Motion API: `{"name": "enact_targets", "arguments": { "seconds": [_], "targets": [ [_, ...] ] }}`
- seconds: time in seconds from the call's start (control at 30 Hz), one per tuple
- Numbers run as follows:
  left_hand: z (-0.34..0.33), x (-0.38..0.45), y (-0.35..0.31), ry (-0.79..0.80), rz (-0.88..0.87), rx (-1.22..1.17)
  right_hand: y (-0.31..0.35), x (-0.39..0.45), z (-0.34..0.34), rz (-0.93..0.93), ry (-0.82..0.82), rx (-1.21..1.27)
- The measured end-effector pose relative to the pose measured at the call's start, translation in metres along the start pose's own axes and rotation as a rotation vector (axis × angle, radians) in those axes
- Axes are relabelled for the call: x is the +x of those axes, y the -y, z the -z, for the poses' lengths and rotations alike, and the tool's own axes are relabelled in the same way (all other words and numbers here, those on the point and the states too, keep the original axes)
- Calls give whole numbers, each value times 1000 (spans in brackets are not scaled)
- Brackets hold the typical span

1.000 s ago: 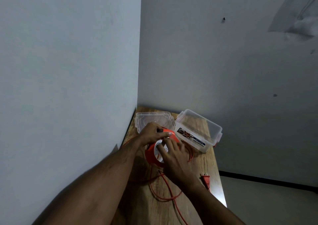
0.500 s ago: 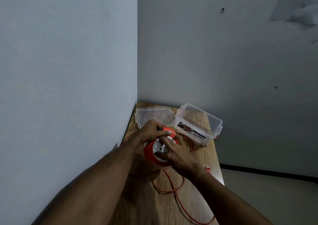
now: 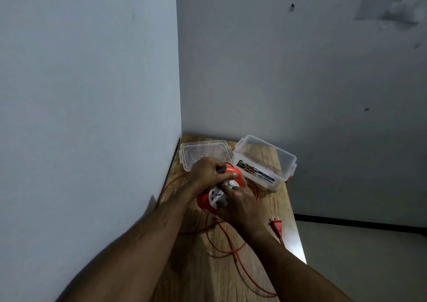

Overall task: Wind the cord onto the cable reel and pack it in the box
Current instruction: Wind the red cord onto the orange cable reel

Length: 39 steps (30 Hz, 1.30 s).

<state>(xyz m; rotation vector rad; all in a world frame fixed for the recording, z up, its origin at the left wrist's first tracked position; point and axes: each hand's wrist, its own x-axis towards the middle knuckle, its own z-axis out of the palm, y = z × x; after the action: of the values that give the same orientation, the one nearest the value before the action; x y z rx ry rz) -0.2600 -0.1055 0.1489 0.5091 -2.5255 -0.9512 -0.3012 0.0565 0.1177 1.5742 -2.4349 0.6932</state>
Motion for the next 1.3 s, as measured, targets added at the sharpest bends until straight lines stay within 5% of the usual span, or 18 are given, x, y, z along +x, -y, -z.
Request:
{"name": "enact_targets", "arguments": {
  "seconds": [0.27, 0.43, 0.6, 0.67, 0.77, 1.0, 1.13, 1.3],
  "targets": [
    [4, 4, -9, -84, -2, 0, 26, 8, -12, -678, -383, 611],
    [3, 5, -9, -68, -18, 30, 35, 21, -15, -1244, -402, 1120],
    [3, 5, -9, -66, -41, 66, 46, 29, 12, -1476, -425, 1513],
    [3, 4, -8, -57, -42, 62, 44, 26, 9, -1434, -408, 1460],
    [4, 3, -4, -57, 8, -17, 36, 13, -11, -1202, -380, 1053],
    [10, 11, -2, -50, 41, -89, 7, -21, -6, 95, -291, -158],
    [4, 11, 1, -20, 46, -84, 11, -15, -3, 92, -146, -349],
    [3, 11, -3, -26, 43, -99, 15, -8, -2, -70, -189, -351]
  ]
}}
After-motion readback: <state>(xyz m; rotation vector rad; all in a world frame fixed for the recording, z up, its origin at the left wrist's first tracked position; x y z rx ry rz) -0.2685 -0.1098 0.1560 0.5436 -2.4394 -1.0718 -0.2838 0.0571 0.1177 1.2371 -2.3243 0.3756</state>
